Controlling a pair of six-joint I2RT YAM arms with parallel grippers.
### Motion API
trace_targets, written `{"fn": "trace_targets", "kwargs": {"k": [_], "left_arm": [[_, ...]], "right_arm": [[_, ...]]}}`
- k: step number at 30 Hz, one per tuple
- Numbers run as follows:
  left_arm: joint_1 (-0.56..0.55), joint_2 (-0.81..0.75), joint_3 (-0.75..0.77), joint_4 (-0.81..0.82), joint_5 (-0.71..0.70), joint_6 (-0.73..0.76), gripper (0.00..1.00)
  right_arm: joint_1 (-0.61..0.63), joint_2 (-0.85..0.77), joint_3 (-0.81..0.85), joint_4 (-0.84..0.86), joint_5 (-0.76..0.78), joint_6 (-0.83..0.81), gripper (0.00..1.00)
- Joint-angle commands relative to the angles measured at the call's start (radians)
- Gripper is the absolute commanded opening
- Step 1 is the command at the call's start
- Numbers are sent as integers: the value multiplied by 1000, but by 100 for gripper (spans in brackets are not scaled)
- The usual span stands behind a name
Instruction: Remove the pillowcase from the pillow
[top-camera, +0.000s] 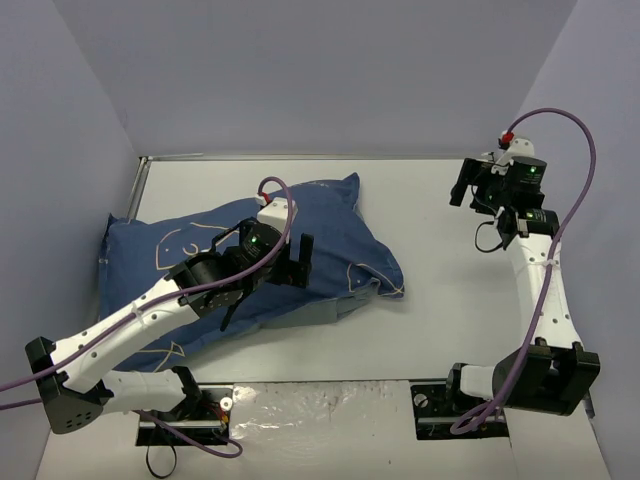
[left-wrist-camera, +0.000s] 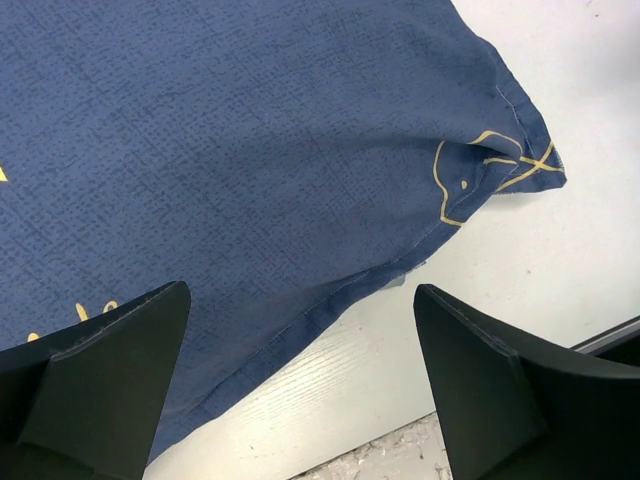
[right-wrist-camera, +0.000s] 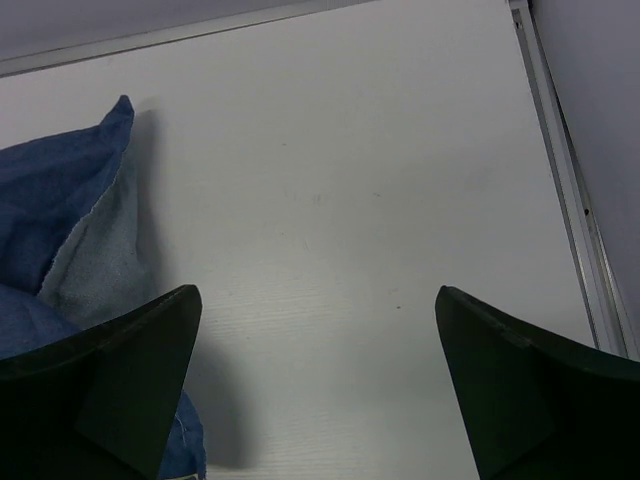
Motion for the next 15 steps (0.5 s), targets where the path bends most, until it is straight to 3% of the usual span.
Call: {"fn": "trace_targets", "kwargs": {"k": [1, 5, 6, 10, 12, 15], "left_arm": [[-20, -3, 53, -30, -33, 21, 94], [-37, -11, 41, -53, -34, 29, 94], [-40, -15, 37, -59, -34, 29, 94], [-74, -30, 24, -85, -43, 37, 94], [-109, -43, 21, -89, -60, 49, 94], [-160, -50, 22, -99, -87, 78, 94]], "right_arm": [[8, -6, 68, 23, -44, -15, 100], [46, 3, 72, -2, -198, -210, 100], [101, 8, 75, -76, -258, -381, 100], [325, 14, 76, -209, -95, -602, 100], [377, 23, 73, -283, -67, -707, 100], [393, 30, 95, -432, -240, -875, 100]]}}
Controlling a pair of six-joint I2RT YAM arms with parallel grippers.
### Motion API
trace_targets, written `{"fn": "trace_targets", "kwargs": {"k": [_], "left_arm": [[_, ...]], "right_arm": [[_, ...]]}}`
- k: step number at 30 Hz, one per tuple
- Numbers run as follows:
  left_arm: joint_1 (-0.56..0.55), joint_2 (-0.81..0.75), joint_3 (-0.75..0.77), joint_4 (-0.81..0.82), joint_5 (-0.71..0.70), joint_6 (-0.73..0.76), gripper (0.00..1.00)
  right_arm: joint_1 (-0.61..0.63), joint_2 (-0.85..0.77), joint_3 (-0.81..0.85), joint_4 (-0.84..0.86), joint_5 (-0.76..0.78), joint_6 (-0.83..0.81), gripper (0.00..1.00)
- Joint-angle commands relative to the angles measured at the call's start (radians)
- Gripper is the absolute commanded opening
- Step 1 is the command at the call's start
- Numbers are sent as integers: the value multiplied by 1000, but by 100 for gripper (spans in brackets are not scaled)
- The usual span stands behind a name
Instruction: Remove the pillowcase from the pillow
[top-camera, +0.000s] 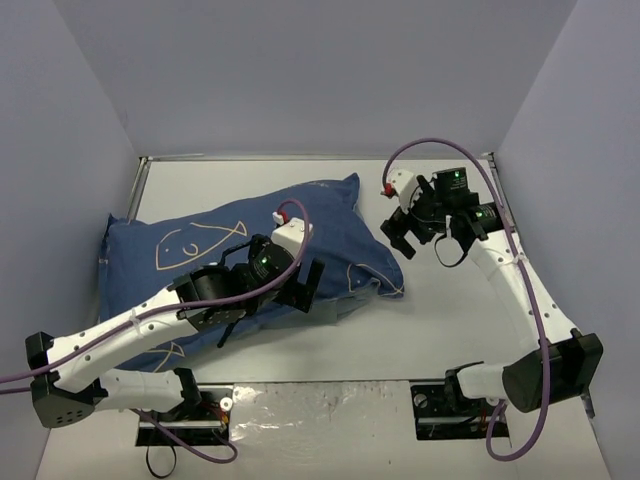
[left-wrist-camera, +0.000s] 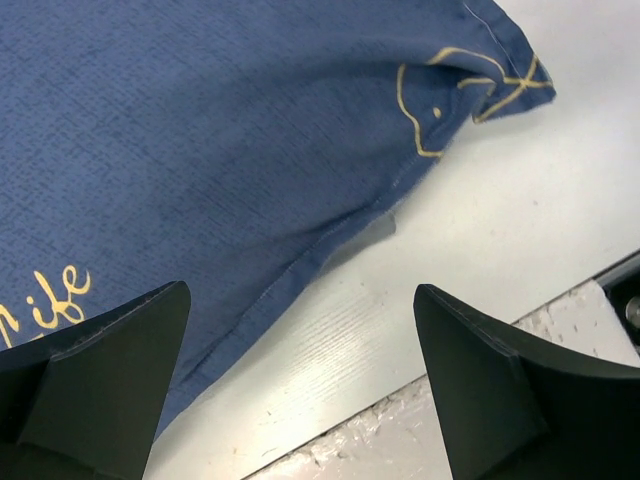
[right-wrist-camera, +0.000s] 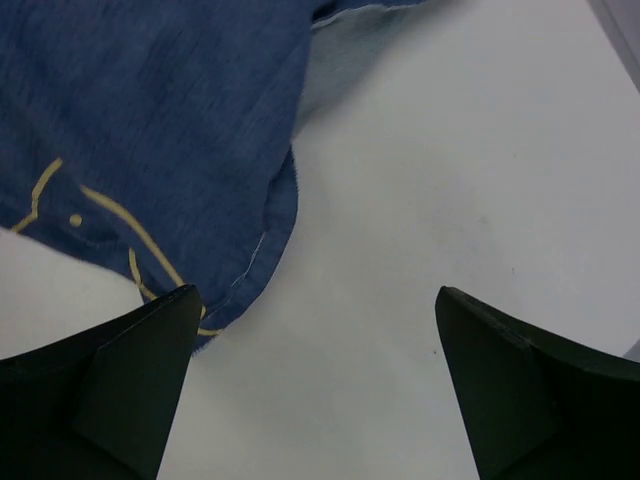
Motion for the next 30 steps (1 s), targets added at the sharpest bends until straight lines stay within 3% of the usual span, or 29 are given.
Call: {"fn": "trace_targets", "kwargs": {"k": [1, 3, 9, 18, 21, 25, 28, 30], "left_arm": [[-59, -44, 18, -41, -70, 55, 94], [-128, -57, -10, -40, -135, 87, 94], [-293, -78, -134, -55, -356, 109, 95], [-312, -29, -263, -75, -599, -25, 95], [-292, -26, -283, -75, -685, -83, 95], [-202, -38, -357, -31, -657, -152, 95], [-84, -113, -472, 107, -550, -134, 100], [-2, -184, -539, 196, -480, -109, 77]], "right_arm": [[-6, 3, 50, -203, -129, -309, 100], [-9, -7, 41, -257, -270, -473, 100], [-7, 3, 10, -275, -507, -705, 100], [86, 189, 24, -263, -458, -784, 100], [123, 226, -4, -173, -413, -683, 100], [201, 273, -64, 30, -275, -549, 99], [209, 314, -68, 71, -280, -477, 93], [207, 328, -79, 91, -278, -450, 83]]}}
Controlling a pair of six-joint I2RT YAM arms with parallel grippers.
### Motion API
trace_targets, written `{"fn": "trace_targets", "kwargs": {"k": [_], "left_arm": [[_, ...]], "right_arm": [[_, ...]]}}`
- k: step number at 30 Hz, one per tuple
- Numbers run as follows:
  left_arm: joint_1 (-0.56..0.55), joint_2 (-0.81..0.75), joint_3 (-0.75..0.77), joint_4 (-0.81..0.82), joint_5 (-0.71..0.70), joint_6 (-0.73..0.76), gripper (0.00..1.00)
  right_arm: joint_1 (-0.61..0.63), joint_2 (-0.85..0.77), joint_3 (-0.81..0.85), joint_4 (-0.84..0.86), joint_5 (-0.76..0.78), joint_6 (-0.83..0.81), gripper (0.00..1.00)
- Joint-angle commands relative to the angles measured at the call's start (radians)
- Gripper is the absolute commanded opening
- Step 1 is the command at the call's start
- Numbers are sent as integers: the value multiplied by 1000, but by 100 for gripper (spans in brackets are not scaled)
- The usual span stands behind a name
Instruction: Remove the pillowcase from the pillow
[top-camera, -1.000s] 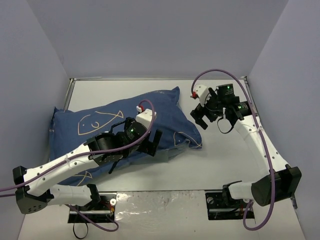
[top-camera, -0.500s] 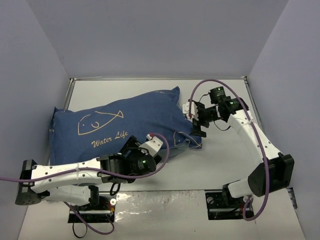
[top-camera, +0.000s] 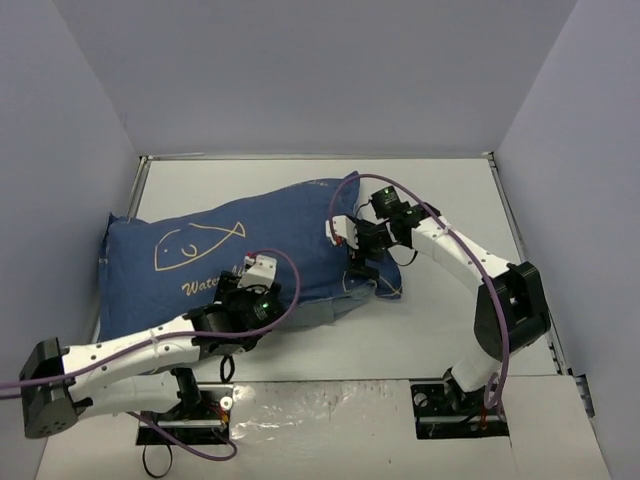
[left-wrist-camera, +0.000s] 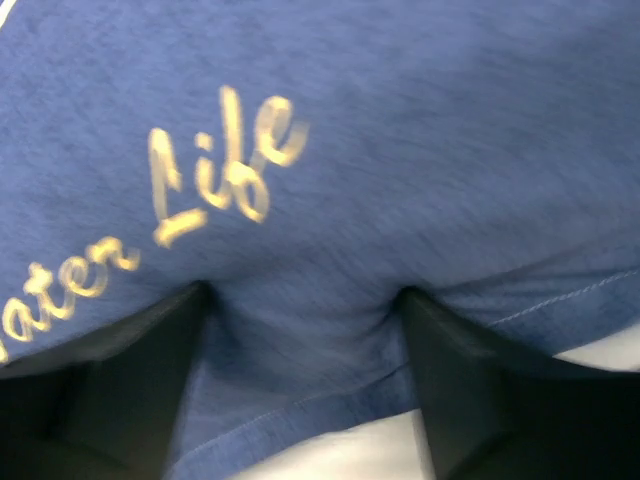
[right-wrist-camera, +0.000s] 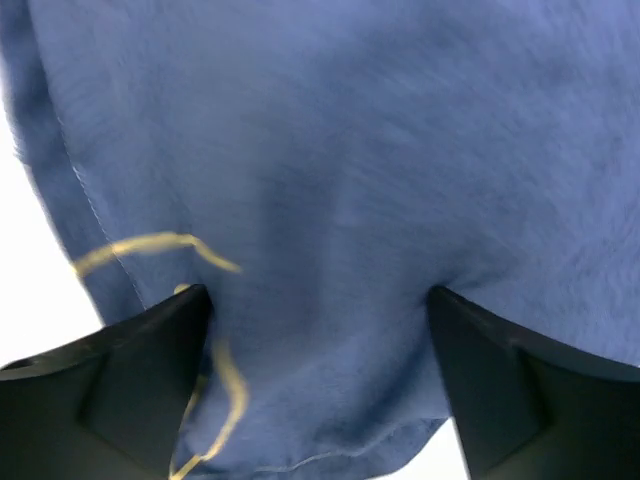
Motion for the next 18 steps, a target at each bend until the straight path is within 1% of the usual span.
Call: {"fn": "trace_targets", "kwargs": {"k": [1, 2, 3, 5, 6, 7, 8, 9, 11, 12, 13, 14, 15, 16, 17, 18], "left_arm": [[92, -103, -66, 131, 73, -15, 66], [134, -132, -79, 143, 77, -33, 55], [151, -143, -100, 151, 85, -35, 38], [179, -158, -117, 174, 102, -33, 29], [195, -161, -122, 182, 113, -30, 26], [199, -168, -128, 186, 126, -29, 17], [199, -171, -126, 198, 132, -18, 12], [199, -177, -122, 202, 146, -10, 4], [199, -197, -83, 203, 157, 28, 2], [196, -206, -60, 202, 168, 43, 2], [192, -226, -1, 199, 189, 63, 2], [171, -235, 38, 194, 191, 100, 2], [171, -244, 74, 192, 189, 118, 2], [131, -255, 113, 194, 179, 138, 2], [107, -257, 191, 202, 148, 176, 2], [81, -255, 229, 211, 131, 200, 2]], "right_arm": [[-7, 29, -18, 80, 33, 104, 78], [-7, 32, -21, 83, 27, 113, 74], [-7, 34, -23, 80, 23, 124, 60], [-7, 31, -26, 80, -2, 150, 44], [-9, 22, -32, 78, -19, 159, 29], [-9, -6, -35, 75, -37, 165, 23], [-12, -24, -40, 72, -61, 175, 18], [-15, -76, -52, 69, -115, 181, 10], [-17, -130, -54, 43, -175, 187, 2], [-17, -182, -34, -13, -256, 182, 0], [-17, -202, -14, -50, -304, 175, 0], [-15, -239, 11, -127, -406, 167, 0], [-13, -253, 37, -156, -455, 172, 0], [-9, -266, 87, -172, -503, 190, 0], [-7, -277, 112, -182, -552, 219, 0], [-3, -294, 135, -184, -598, 283, 0]]}}
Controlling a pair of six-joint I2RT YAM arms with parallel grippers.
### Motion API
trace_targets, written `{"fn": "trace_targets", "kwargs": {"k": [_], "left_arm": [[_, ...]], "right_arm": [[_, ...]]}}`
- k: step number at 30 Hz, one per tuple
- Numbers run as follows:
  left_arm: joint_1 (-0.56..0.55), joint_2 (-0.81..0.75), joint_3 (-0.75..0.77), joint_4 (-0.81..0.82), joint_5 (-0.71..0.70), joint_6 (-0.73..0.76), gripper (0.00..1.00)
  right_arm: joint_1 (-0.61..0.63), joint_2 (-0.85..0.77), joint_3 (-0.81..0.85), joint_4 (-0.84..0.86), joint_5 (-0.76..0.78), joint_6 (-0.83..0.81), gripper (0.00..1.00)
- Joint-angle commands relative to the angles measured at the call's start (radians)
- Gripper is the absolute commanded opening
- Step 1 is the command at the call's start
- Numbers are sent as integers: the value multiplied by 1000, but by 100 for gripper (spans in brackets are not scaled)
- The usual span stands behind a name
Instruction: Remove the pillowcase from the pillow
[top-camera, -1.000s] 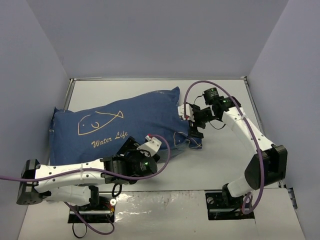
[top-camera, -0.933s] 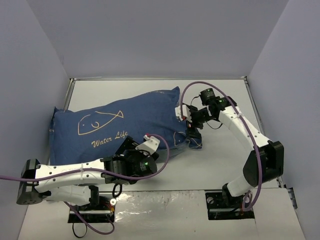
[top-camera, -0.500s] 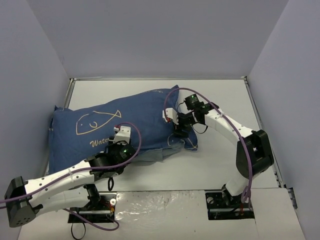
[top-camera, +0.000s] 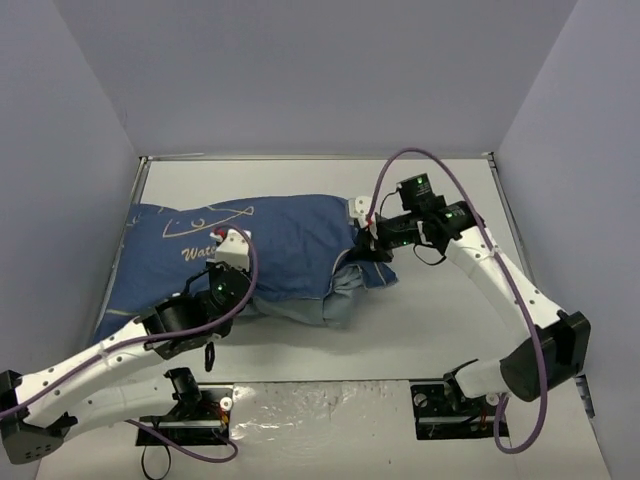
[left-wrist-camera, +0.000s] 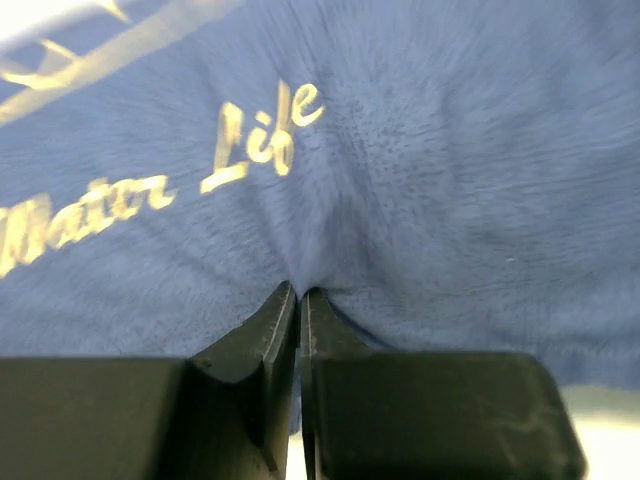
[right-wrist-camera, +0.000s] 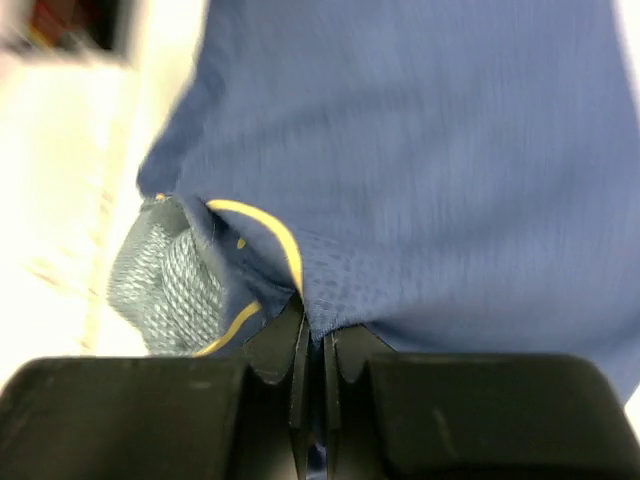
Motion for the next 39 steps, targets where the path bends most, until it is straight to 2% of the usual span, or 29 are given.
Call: {"fn": "trace_targets", "kwargs": {"k": [1, 6, 9, 10, 11, 12, 13, 14, 15, 16, 18, 21, 23, 24, 25, 26, 29, 30, 31, 32, 34, 35, 37, 39], "left_arm": [[-117, -28, 208, 128, -36, 117, 2], [-234, 42, 391, 295, -160, 331, 2], [-237, 105, 449, 479, -169, 486, 2], [-234, 148, 457, 613, -169, 543, 2], [-217, 171, 465, 663, -171, 630, 2], [-196, 220, 483, 698, -162, 647, 2], [-162, 243, 492, 712, -140, 626, 2], [-73, 264, 498, 700, -111, 582, 2], [-18, 281, 495, 690, -21, 531, 2], [34, 310, 474, 688, 30, 400, 2], [132, 350, 448, 711, 107, 323, 2], [144, 392, 458, 719, 165, 286, 2], [144, 397, 483, 676, 258, 263, 10], [144, 390, 492, 650, 294, 255, 18], [138, 383, 498, 586, 327, 246, 29], [128, 372, 497, 555, 393, 232, 47], [31, 300, 451, 403, 394, 247, 66], [-9, 259, 439, 366, 379, 249, 68], [-48, 237, 425, 290, 354, 244, 69], [-136, 220, 414, 253, 323, 215, 70], [-235, 180, 370, 156, 202, 172, 73], [-332, 176, 354, 128, 161, 123, 74], [-419, 211, 334, 21, 50, 66, 74], [-520, 301, 350, -65, -20, -35, 74]], "right_arm": [[29, -87, 152, -103, -384, 126, 0], [132, -90, 284, -91, -490, 258, 0], [167, -90, 341, -88, -492, 295, 0], [161, -87, 356, -89, -480, 299, 0], [132, -89, 363, -88, -445, 289, 0], [112, -90, 352, -86, -428, 272, 0], [88, -92, 332, -85, -415, 245, 0], [13, -92, 305, -82, -412, 237, 0], [-32, -83, 241, -80, -420, 235, 0], [-76, -73, 205, -79, -423, 234, 0], [-209, -44, 86, -82, -400, 218, 0], [-369, 32, -39, -82, -325, 137, 0], [-424, 78, -73, -83, -306, 120, 0], [-438, 109, -84, -82, -299, 99, 0], [-438, 120, -96, -82, -273, 86, 0], [-438, 131, -101, -79, -265, 74, 0], [-438, 146, -107, -62, -237, 53, 0], [-438, 160, -102, -62, -227, 34, 0], [-438, 167, -98, -63, -208, 22, 0], [-438, 187, -87, -62, -178, 13, 0], [-471, 207, -70, -63, -147, -9, 0], [-474, 215, -47, -62, -103, -16, 0], [-475, 244, -19, -60, -50, -29, 1], [-474, 253, 17, -50, 41, -38, 6]]}}
